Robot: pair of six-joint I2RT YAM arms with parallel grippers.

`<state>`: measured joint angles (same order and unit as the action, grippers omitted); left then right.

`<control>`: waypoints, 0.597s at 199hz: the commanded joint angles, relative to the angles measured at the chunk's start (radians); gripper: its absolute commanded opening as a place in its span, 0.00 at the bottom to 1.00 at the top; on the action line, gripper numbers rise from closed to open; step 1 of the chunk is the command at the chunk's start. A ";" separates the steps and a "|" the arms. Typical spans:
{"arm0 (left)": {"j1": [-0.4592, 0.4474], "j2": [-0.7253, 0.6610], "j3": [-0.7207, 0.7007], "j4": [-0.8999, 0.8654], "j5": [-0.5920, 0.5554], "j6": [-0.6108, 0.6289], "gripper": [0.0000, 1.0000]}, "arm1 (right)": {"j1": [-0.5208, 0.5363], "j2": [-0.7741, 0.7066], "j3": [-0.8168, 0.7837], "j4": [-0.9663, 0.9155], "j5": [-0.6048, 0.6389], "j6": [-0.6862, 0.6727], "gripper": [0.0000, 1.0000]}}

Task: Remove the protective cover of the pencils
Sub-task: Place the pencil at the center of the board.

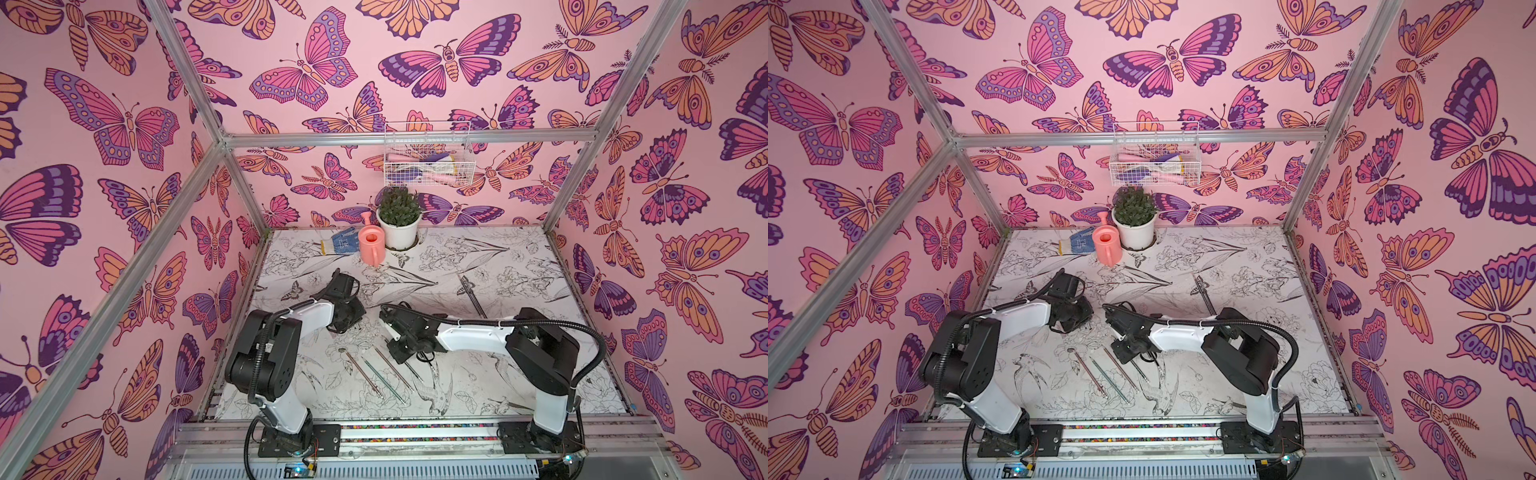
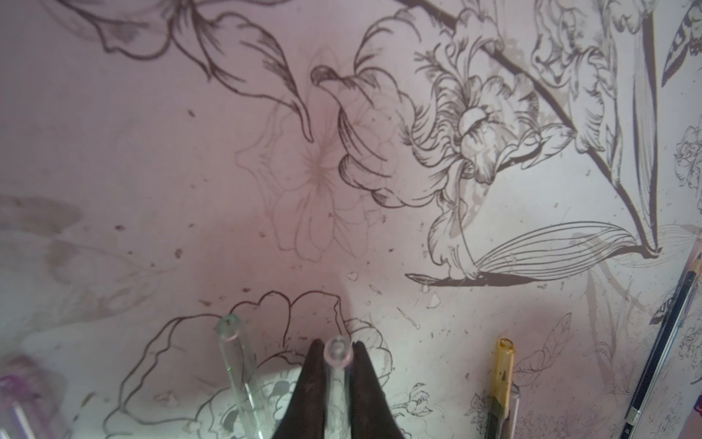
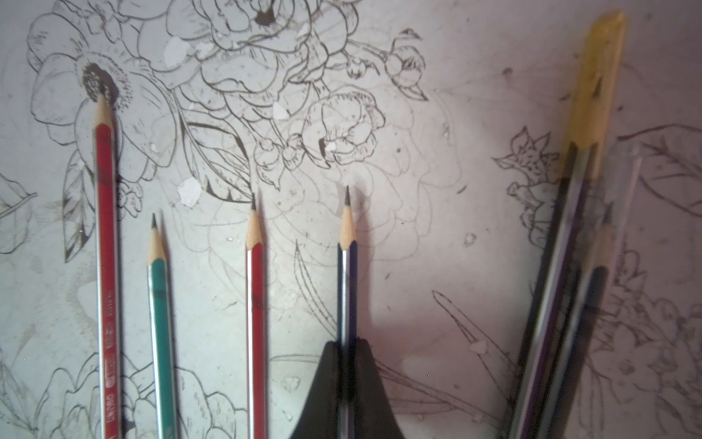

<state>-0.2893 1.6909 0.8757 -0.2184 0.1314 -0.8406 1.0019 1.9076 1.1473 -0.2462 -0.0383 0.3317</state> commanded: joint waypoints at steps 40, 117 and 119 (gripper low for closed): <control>-0.004 0.056 0.025 -0.074 0.004 -0.006 0.19 | 0.004 0.018 -0.003 -0.019 0.001 -0.005 0.08; -0.011 0.013 0.012 -0.084 -0.014 -0.011 0.25 | 0.002 0.021 -0.003 -0.028 0.029 0.003 0.08; -0.012 0.012 0.012 -0.084 -0.015 -0.011 0.25 | 0.001 0.019 -0.003 -0.028 0.029 0.005 0.08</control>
<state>-0.2951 1.7142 0.9066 -0.2180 0.1333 -0.8467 1.0019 1.9076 1.1473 -0.2459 -0.0368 0.3325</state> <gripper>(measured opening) 0.245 0.105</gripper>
